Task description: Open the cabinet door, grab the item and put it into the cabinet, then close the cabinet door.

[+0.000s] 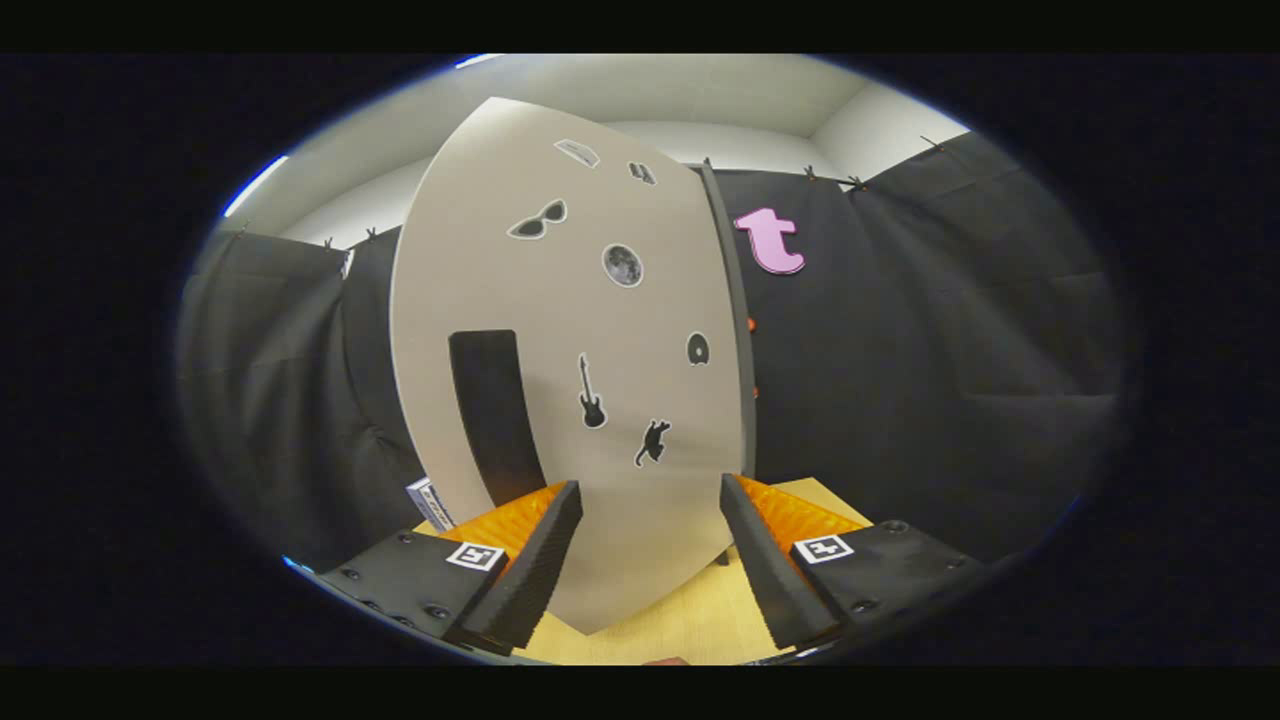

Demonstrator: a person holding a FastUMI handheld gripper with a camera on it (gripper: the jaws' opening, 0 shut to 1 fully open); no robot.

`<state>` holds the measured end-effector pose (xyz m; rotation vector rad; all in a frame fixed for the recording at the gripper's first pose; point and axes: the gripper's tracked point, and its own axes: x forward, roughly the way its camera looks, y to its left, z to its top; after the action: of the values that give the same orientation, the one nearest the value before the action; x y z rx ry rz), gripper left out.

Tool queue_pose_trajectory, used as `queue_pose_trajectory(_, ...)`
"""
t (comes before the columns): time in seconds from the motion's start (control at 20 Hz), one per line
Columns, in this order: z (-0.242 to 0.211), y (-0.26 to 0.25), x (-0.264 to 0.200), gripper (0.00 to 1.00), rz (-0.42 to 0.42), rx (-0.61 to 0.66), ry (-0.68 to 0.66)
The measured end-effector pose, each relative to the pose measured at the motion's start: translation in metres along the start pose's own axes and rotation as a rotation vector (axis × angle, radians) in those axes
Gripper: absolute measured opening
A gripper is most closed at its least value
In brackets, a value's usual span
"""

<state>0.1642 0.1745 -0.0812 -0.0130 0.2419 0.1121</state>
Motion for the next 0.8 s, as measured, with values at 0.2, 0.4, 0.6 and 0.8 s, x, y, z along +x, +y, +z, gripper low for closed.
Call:
queue_pose_trajectory(0.2, 0.0, 0.009, 0.0, 0.9, 0.049, -0.022, 0.005)
queue_pose_trajectory(0.4, 0.0, 0.022, -0.004, 0.9, 0.096, -0.026, 0.004)
queue_pose_trajectory(0.6, 0.0, 0.047, 0.007, 0.9, 0.151, -0.044, 0.008)
queue_pose_trajectory(0.8, -0.002, 0.07, 0.021, 0.9, 0.199, -0.056, 0.023)
